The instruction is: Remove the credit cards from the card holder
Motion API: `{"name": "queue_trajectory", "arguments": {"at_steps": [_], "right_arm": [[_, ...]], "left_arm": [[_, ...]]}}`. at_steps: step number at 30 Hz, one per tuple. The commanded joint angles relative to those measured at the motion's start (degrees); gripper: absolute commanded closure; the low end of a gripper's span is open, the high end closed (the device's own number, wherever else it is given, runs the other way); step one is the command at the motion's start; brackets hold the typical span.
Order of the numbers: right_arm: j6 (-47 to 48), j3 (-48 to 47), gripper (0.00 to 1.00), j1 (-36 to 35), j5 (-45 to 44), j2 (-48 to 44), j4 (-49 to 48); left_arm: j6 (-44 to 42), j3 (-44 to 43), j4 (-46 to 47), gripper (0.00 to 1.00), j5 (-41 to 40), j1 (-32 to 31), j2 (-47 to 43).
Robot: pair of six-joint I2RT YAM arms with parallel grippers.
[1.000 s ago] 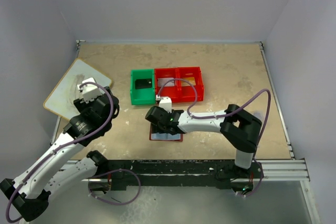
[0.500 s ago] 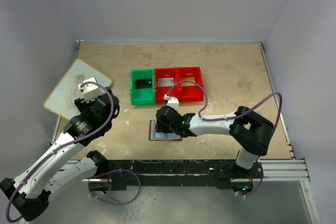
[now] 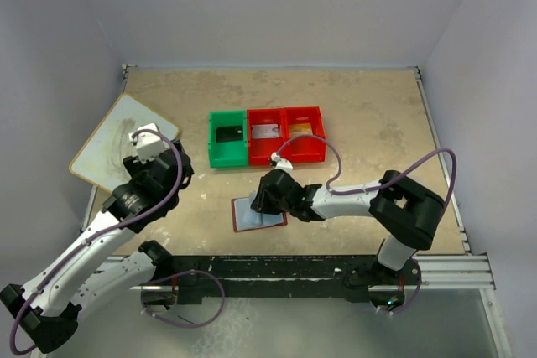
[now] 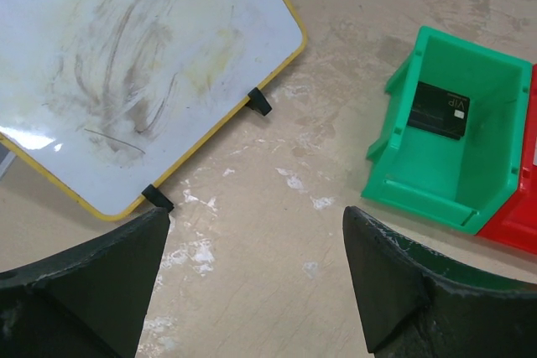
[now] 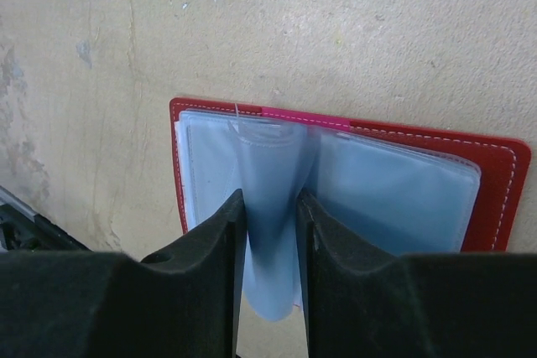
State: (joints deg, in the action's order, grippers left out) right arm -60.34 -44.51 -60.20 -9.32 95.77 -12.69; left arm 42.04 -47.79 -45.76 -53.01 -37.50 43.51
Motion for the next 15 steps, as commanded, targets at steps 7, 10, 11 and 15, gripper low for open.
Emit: {"name": "queue_trajectory", "arguments": {"at_steps": [7, 10, 11, 15], "right_arm": [[-2.11, 4.34, 0.72, 2.72, 3.89, -0.29, -3.57], [-2.39, 5.93, 0.72, 3.56, 5.14, -0.27, -5.6], [-2.6, 6.26, 0.72, 3.83, 5.59, -0.19, -6.4], [-3.1, 7.02, 0.72, 3.93, 6.09, 0.37, -6.75]], "left_arm": [[4.73, 7.39, 15.16, 0.22, 28.63, 0.32, -2.48], [8.68, 14.48, 26.82, 0.25, 41.01, 0.36, -2.25], [9.85, 16.31, 30.05, 0.26, 44.4, 0.32, -1.46], [13.22, 21.17, 38.82, 0.31, 52.35, 0.03, 3.19]]}}
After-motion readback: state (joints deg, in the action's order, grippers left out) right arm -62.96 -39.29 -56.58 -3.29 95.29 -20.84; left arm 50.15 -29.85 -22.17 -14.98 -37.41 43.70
